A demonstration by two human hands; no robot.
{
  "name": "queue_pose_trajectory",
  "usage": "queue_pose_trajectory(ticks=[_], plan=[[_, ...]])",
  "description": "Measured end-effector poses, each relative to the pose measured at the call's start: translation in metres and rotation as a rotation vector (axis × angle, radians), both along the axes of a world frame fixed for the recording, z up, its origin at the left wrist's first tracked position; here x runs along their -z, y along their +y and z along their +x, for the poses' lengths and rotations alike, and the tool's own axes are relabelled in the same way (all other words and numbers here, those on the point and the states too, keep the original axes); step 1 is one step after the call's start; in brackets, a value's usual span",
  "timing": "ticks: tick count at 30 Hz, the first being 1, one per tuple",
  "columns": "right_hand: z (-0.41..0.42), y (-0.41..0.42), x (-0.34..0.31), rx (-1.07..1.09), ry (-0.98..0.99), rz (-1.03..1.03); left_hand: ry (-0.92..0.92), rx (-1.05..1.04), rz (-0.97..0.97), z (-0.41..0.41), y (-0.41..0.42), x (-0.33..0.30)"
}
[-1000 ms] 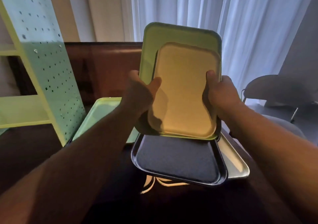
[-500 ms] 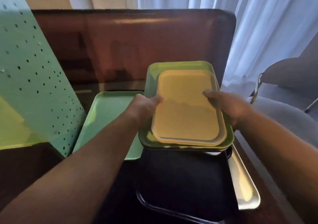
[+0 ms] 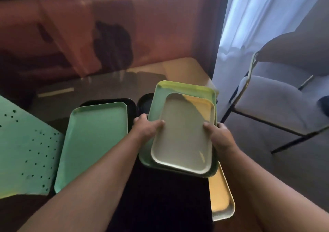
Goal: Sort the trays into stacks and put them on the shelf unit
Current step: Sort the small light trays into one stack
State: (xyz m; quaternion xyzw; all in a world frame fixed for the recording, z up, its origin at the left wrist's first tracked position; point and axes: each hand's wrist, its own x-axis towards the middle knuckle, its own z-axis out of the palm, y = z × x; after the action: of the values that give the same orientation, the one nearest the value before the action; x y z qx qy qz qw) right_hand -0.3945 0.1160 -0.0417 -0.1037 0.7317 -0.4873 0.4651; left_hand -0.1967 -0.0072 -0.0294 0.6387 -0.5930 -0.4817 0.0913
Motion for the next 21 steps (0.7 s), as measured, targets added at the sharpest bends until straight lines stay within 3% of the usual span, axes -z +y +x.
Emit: queue_pose_trajectory(ticks=[10,17,21], plan=[[-0.009,-0.008,0.024,-0.020,-0.060,0.025,-0.099,-0.006,0.055,-0.008,0.009,0.007],[-0.013,-0.004,0.005,-0.031,-0.158,-0.021,0.061,-0.118,0.065,0.009,0.013,0.031],[0.007,-0.003,-0.017,-0.091,-0.182,-0.058,0.193,-0.179,0.059,0.035,0.028,-0.012]])
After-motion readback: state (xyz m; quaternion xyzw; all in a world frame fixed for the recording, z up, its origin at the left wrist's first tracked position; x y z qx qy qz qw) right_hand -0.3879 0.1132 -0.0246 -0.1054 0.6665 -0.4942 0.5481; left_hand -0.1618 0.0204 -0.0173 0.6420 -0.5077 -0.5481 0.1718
